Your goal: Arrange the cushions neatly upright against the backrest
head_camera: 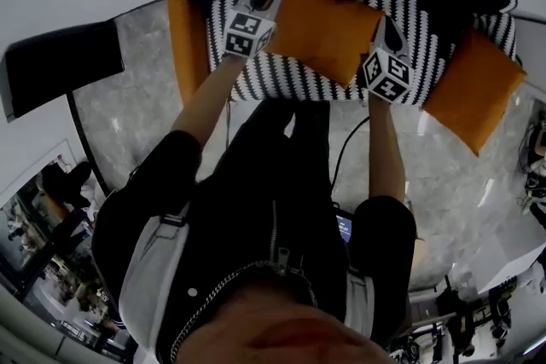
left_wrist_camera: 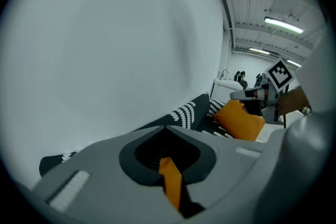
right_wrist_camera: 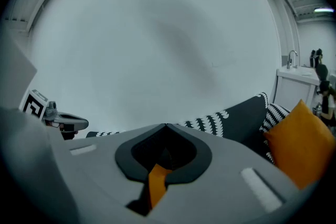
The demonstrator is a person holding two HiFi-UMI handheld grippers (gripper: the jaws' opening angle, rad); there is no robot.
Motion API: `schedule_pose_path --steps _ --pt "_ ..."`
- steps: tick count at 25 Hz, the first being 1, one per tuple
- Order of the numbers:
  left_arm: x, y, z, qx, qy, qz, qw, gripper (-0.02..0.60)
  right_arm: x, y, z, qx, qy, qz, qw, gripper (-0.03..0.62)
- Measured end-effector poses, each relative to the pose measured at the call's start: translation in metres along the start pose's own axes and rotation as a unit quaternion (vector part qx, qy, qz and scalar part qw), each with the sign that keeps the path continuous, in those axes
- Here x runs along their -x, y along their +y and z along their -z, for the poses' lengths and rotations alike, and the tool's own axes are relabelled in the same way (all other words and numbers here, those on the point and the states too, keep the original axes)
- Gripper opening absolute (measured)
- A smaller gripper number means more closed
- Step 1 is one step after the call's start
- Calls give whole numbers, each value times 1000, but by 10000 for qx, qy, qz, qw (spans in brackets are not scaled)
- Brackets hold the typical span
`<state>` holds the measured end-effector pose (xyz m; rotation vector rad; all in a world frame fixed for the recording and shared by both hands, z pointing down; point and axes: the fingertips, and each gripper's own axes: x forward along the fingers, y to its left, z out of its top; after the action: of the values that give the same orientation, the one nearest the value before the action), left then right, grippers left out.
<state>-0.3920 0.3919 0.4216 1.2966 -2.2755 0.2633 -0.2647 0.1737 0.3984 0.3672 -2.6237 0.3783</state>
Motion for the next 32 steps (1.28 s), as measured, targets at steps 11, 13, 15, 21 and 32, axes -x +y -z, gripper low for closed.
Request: schedule_pose_path --steps 11,13,15,21,32 --pt "-79 63 78 -16 524 -427 9977 11 -88 -79 73 -555 370 336 9972 3" --pt "-83 81 86 38 562 -590 9967 11 -108 -86 86 -543 399 429 9968 3" --pt "-88 93 94 95 593 -693 9958 11 -119 -97 102 -509 386 644 9959 3" --pt "-110 109 125 153 763 -892 9930 11 -150 -131 154 -585 705 874 9920 3" --pt "-153 161 180 71 1057 -1355 9851 170 -226 -169 227 -622 1214 1090 9846 126"
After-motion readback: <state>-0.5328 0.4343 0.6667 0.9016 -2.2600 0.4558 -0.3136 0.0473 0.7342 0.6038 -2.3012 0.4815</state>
